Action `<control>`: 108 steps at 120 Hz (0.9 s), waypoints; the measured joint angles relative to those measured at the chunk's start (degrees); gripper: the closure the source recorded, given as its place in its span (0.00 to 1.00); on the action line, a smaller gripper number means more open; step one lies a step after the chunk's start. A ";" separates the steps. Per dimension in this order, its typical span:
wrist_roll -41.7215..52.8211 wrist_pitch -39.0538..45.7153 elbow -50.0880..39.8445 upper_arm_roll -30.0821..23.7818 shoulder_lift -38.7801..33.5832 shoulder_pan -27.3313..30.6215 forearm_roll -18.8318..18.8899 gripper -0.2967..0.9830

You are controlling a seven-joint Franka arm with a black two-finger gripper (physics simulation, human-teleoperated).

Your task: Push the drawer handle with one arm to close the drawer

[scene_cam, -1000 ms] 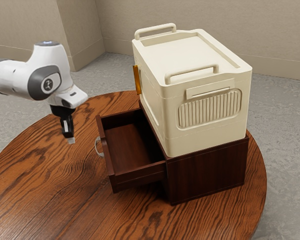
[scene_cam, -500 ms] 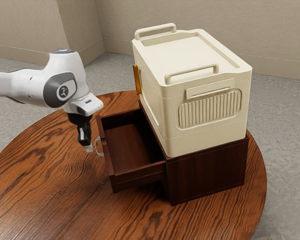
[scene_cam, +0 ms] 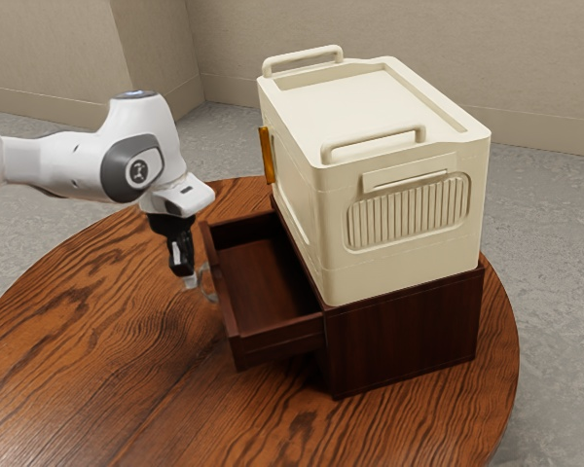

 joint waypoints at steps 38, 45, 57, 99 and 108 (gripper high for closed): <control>-0.11 0.31 3.34 -0.06 2.64 -3.01 -1.14 0.85; -0.16 0.34 4.22 -0.06 3.36 -3.10 -1.19 0.85; -0.24 0.42 5.60 -0.07 5.24 -3.17 -1.16 0.85; -0.55 0.86 10.01 -2.66 8.48 -3.65 -2.36 0.85; -0.61 1.00 10.46 -3.45 8.67 -3.68 -2.70 0.84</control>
